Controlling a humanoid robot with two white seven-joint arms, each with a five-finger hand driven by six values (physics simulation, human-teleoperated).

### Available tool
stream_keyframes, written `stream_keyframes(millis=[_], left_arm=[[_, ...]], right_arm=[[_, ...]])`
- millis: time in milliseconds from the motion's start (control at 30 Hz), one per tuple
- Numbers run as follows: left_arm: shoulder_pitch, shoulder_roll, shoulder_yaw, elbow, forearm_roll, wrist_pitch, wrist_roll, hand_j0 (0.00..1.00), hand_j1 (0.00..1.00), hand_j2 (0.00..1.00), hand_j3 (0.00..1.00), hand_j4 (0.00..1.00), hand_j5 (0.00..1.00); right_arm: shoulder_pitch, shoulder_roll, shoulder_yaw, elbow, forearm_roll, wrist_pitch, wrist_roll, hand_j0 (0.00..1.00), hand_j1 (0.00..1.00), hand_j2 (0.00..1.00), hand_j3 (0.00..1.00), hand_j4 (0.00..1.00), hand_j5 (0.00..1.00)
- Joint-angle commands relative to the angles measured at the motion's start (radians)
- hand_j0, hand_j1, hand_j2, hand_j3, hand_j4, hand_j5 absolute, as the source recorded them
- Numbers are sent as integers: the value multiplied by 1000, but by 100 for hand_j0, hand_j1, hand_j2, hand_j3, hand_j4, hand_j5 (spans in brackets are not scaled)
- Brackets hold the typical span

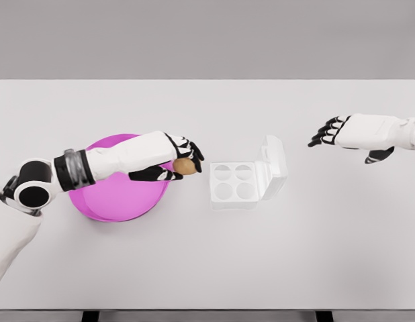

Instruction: Pack egg into the box and close the box lid

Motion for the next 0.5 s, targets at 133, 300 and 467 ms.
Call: stream_keyframes(millis=[133,300,467], left_arm=[[2,-48,-2,4,6,4,0,46,46,46,46,46,46],[3,-83,-2,21,6,4,0,46,46,46,46,46,46],[2,-132,-3,63,3,4,0,46,46,46,46,46,46]], right_arm=[[0,-1,-1,0,-4,2,0,100,100,100,100,100,100],[0,-1,-1,0,-4,2,0,100,100,100,100,100,100],[0,-1,-1,0,-4,2,0,100,100,100,100,100,100]])
